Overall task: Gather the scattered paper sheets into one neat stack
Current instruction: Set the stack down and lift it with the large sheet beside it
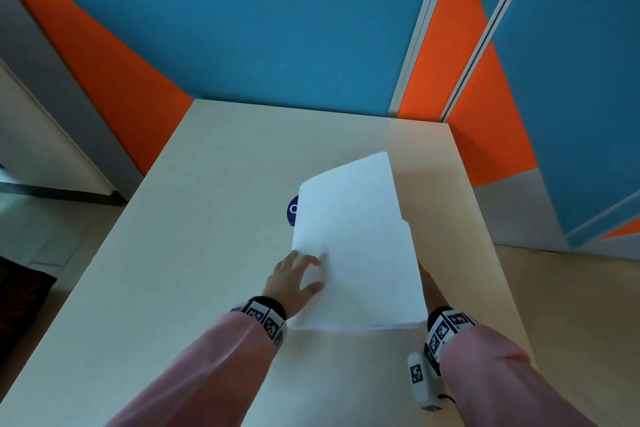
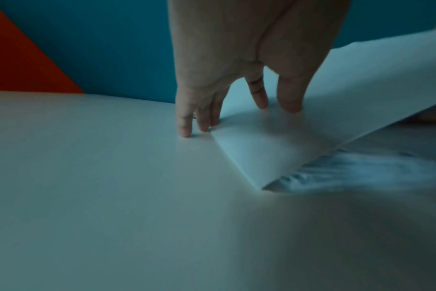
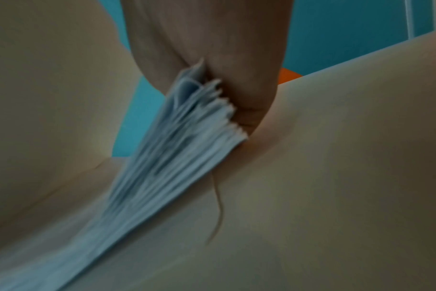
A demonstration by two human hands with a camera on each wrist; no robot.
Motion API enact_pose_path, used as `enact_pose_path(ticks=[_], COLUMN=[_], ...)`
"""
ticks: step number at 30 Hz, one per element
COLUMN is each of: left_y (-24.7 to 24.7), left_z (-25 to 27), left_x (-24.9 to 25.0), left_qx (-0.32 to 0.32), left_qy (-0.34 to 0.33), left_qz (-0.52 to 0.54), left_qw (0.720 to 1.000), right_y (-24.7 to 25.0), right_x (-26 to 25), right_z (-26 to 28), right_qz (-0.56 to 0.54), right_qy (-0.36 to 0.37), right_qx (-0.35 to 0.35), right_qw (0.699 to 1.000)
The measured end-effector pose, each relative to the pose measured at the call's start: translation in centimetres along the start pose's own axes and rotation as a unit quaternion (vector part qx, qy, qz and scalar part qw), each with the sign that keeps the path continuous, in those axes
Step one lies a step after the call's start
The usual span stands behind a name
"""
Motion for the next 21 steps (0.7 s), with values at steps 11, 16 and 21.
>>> enact_pose_path(ticks=[11, 16, 21], left_y=[-1.1, -0.3, 0.5], left_z=[0.3, 0.3, 0.0], left_x=[0.6, 0.1, -2.2], left_qx=[0.049, 0.083, 0.124], left_qy=[0.041, 0.092, 0.196], left_qz=[-0.082, 0.076, 0.266], left_qw=[0.995, 0.989, 0.936], right_y=[0.8, -0.4, -1.0], right_x=[0.6, 1.5, 1.8], right_z=[-0.8, -1.1, -1.9], right_qz=[0.079, 0.118, 0.184], right_qy=[-0.103, -0.074, -0.139], right_qx=[0.047, 0.15, 0.143], right_qw=[0.99, 0.979, 0.963])
Point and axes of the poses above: each hand's wrist, its own z-axis away from the middle knuckle, its own y-axis out of the back of the hand, x = y × z, the point moved 7 cm from there along -z, towards the middle knuckle, and after that the axes turned 2 degrees about x, right-handed, at the moved point
